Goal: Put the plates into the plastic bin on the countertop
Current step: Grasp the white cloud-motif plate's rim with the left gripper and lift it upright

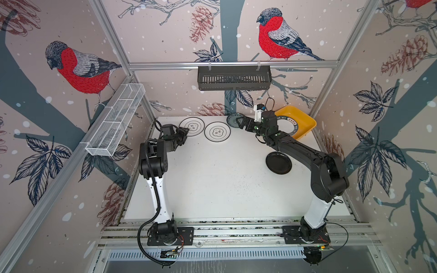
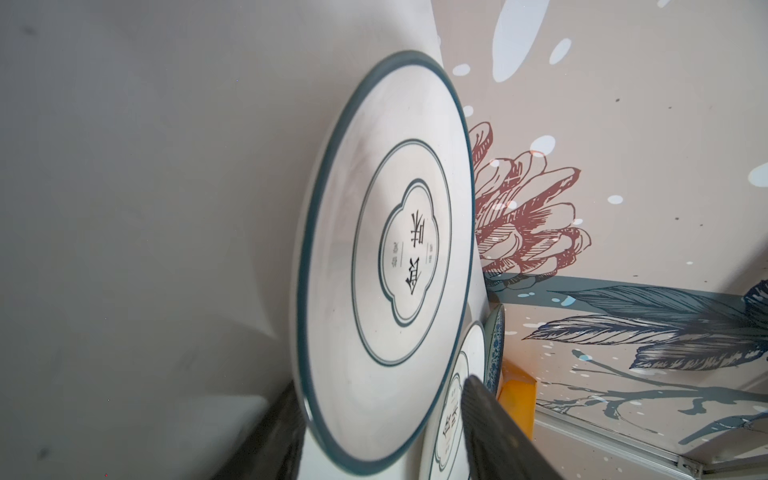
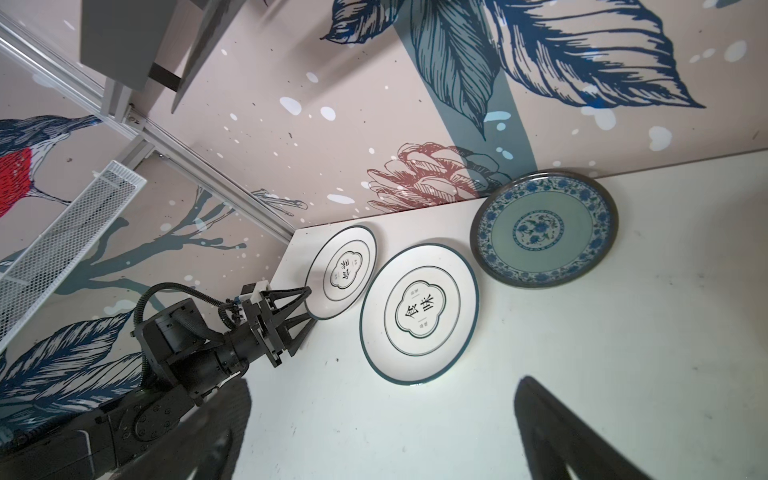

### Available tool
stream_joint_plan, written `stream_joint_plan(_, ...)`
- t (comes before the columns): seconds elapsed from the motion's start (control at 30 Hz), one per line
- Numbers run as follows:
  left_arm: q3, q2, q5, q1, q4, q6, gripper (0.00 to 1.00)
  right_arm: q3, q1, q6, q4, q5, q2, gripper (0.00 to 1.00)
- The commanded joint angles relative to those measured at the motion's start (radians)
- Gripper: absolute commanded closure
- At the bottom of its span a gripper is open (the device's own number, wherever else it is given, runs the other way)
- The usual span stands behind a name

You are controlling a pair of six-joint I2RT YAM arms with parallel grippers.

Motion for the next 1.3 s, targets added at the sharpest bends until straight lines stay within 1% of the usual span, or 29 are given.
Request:
stream_joint_plan(0.0,0.001,0.025,-0.058,0.001,-0.066,-0.027,0.49,0.014,-0.006,0.022,-0.007,0.02,0.007,0.0)
stream_joint_plan(0.07,0.001,0.031,-0.064,0.001,-0.062,-0.026,0.55,0.015,-0.01,0.021,-0.007,0.028,0.008,0.0)
stream_joint_plan(0.2,-0.006,0.037,-0.077,0.001,-0.059,-0.036,0.77,0.017,-0.024,0.027,-0.007,0.031,0.012,0.0)
stream_joint_plan(0.23,-0.01,0.038,-0.081,0.001,-0.058,-0.041,0.81,0.017,-0.025,0.03,-0.008,0.032,0.014,0.01)
stream_joint_plan(0.37,-0.02,0.036,-0.085,0.001,-0.032,-0.063,0.89,0.02,-0.035,0.029,-0.015,0.044,0.013,0.0)
stream_joint_plan(0.53,-0.044,0.016,-0.082,0.0,0.017,-0.097,0.93,0.019,-0.044,0.032,-0.012,0.043,0.011,0.01)
stream_joint_plan(0.73,-0.103,-0.075,-0.089,-0.003,0.07,-0.118,0.96,-0.016,-0.06,0.04,0.012,0.035,-0.014,0.0)
stream_joint_plan(0.9,-0.203,-0.192,-0.081,-0.004,0.163,-0.173,0.97,-0.069,-0.081,0.033,0.03,0.037,-0.064,0.0)
stream_joint_plan(0.97,-0.245,-0.249,-0.086,-0.004,0.186,-0.177,0.97,-0.093,-0.093,0.032,0.034,0.035,-0.089,0.0)
stream_joint_plan(1.03,-0.275,-0.304,-0.084,-0.004,0.186,-0.17,0.97,-0.118,-0.103,0.024,0.032,0.035,-0.117,0.0)
stream_joint_plan(1.13,-0.326,-0.378,-0.056,-0.007,0.186,-0.164,0.97,-0.152,-0.117,0.015,0.002,0.065,-0.158,0.01)
stream_joint_plan(1.27,-0.388,-0.476,-0.028,-0.028,0.182,-0.162,0.97,-0.215,-0.14,0.019,-0.019,0.084,-0.227,0.0)
